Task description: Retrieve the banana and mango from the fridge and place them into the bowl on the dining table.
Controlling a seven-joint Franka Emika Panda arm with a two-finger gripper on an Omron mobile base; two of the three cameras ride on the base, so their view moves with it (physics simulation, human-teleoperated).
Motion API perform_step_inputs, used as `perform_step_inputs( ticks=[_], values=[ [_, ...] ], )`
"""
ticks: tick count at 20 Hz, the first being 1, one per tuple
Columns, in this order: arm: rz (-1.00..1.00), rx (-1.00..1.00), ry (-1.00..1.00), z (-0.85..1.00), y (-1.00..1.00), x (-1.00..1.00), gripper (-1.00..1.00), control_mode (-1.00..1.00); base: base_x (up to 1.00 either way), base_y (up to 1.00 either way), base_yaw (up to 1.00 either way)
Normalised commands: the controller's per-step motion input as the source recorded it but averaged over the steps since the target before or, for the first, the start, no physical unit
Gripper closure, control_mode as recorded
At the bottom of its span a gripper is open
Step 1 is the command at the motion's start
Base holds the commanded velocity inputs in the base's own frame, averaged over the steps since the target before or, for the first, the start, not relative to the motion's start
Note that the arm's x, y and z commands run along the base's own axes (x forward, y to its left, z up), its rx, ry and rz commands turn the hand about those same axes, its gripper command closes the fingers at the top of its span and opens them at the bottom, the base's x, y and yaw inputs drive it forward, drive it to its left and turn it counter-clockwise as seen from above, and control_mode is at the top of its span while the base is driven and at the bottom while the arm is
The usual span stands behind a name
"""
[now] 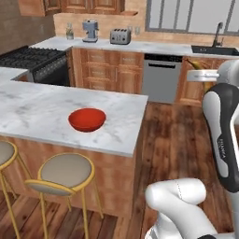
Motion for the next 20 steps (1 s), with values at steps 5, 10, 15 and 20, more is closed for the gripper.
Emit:
perform_step_inputs(
  ticks=[5,10,15,20],
  values=[
    [0.00,0.00,0.00,0.00,0.00,0.00,1.00,1.00,0.90,1.00,0.10],
    [0.00,0.00,0.00,0.00,0.00,0.00,1.00,1.00,0.99,1.00,0.04],
    [0.00,0.00,0.00,0.00,0.00,0.00,1.00,1.00,1.00,0.88,0.00],
    [0.00,0.00,0.00,0.00,0.00,0.00,1.00,1.00,0.85,0.73,-0.13]
  ],
)
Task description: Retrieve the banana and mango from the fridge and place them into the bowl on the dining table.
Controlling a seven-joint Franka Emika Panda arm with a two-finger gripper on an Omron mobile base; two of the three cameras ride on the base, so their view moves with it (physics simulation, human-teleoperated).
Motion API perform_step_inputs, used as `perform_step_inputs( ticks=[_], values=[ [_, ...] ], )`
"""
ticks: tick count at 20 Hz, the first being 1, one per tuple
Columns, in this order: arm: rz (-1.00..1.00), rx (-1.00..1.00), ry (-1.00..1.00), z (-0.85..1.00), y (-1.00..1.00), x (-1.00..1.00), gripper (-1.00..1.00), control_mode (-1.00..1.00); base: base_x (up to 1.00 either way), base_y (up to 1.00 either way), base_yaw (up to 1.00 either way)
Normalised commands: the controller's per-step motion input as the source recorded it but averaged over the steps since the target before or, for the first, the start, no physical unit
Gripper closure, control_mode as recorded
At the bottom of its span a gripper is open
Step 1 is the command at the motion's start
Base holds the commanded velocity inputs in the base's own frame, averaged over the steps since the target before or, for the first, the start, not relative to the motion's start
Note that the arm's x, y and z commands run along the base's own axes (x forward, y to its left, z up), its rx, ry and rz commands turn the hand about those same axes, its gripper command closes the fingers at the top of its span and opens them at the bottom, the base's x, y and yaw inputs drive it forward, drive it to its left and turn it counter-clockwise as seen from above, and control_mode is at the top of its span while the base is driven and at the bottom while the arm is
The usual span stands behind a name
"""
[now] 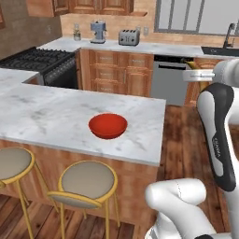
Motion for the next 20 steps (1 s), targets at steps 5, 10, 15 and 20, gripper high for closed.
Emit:
perform_step_inputs(
  ticks=[5,10,15,20],
  values=[
    [0.00,0.00,0.00,0.00,0.00,0.00,1.00,1.00,0.61,0.78,-0.47],
    [0.00,0.00,0.00,0.00,0.00,0.00,1.00,1.00,0.55,0.93,-0.55],
    [0.00,0.00,0.00,0.00,0.00,0.00,1.00,1.00,0.46,1.00,-0.52],
    [-0.12,-0.07,0.02,-0.04,0.40,0.11,1.00,-1.00,0.20,0.60,-0.28]
  ],
)
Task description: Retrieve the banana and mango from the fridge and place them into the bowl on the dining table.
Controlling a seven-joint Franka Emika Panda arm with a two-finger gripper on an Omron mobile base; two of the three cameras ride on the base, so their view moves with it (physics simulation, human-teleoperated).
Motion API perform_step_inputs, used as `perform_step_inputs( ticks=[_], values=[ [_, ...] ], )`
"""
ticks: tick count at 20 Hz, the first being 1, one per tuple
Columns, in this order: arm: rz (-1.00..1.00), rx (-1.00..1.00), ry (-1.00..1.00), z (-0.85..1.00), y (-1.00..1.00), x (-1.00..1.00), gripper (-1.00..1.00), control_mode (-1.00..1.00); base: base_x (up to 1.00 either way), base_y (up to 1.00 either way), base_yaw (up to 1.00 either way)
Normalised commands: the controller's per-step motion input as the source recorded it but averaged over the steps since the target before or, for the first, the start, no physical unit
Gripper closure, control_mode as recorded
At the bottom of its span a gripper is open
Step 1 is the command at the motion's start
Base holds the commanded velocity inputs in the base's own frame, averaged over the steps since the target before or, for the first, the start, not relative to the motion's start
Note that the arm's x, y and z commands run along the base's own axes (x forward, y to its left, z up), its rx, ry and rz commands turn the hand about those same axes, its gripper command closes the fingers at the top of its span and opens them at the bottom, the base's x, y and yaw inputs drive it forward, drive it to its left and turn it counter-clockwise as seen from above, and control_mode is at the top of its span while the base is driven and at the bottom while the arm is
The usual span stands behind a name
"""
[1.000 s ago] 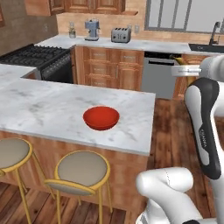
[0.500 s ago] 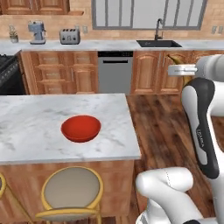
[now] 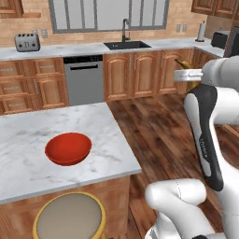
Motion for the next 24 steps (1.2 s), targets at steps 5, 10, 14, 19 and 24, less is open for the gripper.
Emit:
perform_step_inputs(
  ticks=[5,10,14,19,24],
  values=[
    [-0.11,-0.15,0.18,-0.17,1.00,0.13,1.00,-1.00,0.00,0.00,0.00],
    [-0.08,-0.15,0.16,-0.30,1.00,0.00,1.00,-1.00,0.00,0.00,0.00],
    [-0.04,0.00,0.27,-0.11,0.94,0.14,1.00,-1.00,0.00,0.00,0.00],
    [-0.01,0.29,0.40,0.00,0.54,0.25,1.00,-1.00,0.00,0.00,0.00],
    [0.00,0.37,0.37,-0.24,0.53,0.20,1.00,-1.00,0.00,0.00,0.00]
  ],
)
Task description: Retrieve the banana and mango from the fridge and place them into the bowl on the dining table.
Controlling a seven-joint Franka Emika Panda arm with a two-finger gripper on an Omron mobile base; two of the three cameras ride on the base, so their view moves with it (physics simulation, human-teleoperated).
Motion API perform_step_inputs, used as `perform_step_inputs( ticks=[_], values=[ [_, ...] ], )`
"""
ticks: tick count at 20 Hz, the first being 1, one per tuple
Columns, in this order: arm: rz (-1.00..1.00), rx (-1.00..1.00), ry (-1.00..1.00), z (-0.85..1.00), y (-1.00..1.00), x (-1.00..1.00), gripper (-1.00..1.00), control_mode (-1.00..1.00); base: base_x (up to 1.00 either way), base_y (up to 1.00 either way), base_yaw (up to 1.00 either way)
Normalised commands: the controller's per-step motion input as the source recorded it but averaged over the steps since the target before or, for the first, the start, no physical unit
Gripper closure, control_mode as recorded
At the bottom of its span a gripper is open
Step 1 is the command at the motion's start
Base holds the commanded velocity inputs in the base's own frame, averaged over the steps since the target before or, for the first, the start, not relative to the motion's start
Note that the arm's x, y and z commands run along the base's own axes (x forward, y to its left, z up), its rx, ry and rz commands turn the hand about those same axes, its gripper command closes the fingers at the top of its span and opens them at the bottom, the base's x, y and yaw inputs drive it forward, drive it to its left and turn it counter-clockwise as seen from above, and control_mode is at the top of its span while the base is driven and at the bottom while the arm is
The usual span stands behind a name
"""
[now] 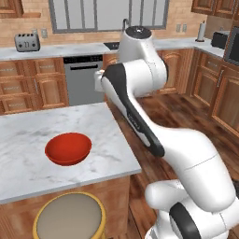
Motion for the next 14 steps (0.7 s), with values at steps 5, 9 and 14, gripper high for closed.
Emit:
perform_step_inputs(
  ticks=[5,9,14],
  values=[
    [0.00,0.14,0.27,-0.75,0.62,0.04,1.00,-1.00,0.00,0.00,0.00],
    [0.00,0.00,0.18,-0.87,0.64,0.14,1.00,-1.00,0.00,0.00,0.00],
    [0.00,0.00,0.13,-0.60,0.42,0.11,1.00,-1.00,0.00,0.00,0.00]
  ],
)
